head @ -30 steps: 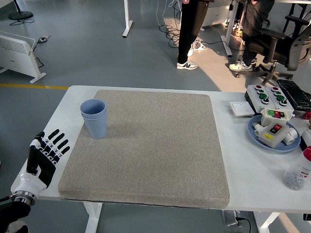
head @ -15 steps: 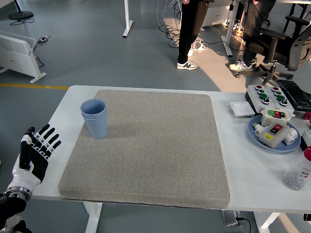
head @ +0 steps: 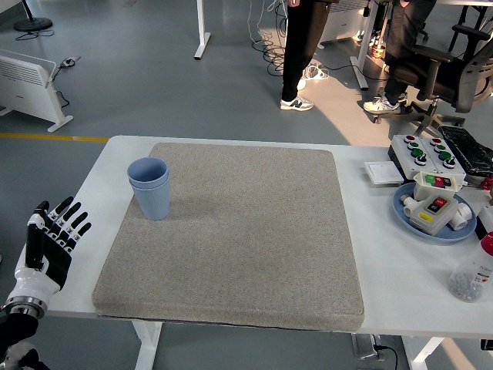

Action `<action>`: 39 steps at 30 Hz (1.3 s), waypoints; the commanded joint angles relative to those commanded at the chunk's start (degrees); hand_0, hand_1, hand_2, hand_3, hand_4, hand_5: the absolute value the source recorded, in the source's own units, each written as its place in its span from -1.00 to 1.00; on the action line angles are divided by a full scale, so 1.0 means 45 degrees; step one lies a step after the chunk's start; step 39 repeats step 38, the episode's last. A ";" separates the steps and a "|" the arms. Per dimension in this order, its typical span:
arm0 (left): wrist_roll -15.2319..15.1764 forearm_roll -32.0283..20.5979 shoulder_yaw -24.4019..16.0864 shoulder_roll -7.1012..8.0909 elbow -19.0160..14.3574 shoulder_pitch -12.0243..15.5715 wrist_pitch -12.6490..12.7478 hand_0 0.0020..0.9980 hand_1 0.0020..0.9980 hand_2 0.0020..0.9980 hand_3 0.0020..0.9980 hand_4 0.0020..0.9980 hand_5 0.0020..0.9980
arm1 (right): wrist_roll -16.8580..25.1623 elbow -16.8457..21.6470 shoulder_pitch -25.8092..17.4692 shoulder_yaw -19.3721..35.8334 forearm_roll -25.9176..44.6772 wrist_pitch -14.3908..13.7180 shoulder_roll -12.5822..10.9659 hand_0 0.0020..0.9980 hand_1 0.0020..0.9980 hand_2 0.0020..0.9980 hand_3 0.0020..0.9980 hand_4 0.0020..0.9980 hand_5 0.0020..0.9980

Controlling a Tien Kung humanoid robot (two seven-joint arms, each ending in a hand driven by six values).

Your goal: Push cup pick cup insert cup

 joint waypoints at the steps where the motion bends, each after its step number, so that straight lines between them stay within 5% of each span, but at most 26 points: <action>1: -0.0004 -0.0006 -0.0015 -0.0003 0.0010 0.0016 0.0017 0.67 0.71 0.71 0.62 0.18 1.00 | 0.0000 0.0002 0.0000 -0.0002 -0.0006 -0.0001 0.0001 0.05 0.09 0.23 0.13 -0.78 -0.11; 39: 0.0134 0.0087 0.0018 -0.0033 0.0049 0.0043 0.0428 0.67 0.71 0.70 0.60 0.16 1.00 | -0.0024 0.0029 -0.0119 -0.0034 -0.0014 -0.0036 -0.0013 0.05 0.09 0.23 0.13 -0.78 -0.10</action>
